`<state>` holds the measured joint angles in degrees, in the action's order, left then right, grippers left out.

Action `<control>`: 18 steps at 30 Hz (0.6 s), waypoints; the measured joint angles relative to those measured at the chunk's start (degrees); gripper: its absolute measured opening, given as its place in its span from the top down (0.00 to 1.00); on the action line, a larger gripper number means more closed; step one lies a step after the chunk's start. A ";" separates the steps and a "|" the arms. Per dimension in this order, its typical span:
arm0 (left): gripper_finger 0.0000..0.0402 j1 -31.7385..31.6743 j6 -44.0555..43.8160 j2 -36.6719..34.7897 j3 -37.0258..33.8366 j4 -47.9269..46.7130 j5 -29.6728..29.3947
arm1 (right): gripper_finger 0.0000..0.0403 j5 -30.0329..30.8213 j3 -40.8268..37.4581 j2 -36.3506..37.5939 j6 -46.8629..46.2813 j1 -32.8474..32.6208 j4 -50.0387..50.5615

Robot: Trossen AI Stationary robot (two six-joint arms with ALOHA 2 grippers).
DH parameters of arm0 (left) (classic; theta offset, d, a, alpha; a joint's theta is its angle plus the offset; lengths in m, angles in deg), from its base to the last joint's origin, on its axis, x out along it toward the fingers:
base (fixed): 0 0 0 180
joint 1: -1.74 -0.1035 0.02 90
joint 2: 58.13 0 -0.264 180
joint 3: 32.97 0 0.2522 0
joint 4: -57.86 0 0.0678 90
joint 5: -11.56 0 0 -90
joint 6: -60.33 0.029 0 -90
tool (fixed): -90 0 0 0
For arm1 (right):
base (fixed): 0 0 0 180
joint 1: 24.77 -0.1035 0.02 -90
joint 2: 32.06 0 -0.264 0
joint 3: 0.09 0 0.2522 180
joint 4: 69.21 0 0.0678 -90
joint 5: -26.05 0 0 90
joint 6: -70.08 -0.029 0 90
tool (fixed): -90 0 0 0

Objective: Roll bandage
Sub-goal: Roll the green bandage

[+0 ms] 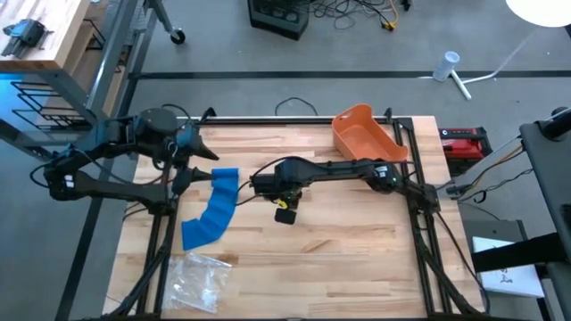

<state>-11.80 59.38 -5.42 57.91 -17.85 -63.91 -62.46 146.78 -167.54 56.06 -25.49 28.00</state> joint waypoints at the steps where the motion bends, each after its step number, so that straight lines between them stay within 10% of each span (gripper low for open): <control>1: 0.28 0.00 0.00 0.17 0.00 -0.09 0.00 | 0.76 -0.18 -0.02 -0.57 0.25 0.01 0.00; 18: 0.22 -0.07 0.00 6.63 0.18 0.02 0.00 | 0.46 -2.50 1.82 2.00 -3.27 0.51 4.27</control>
<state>-11.87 59.38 1.21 58.09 -17.83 -63.91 -64.96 148.60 -165.54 52.79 -24.98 32.27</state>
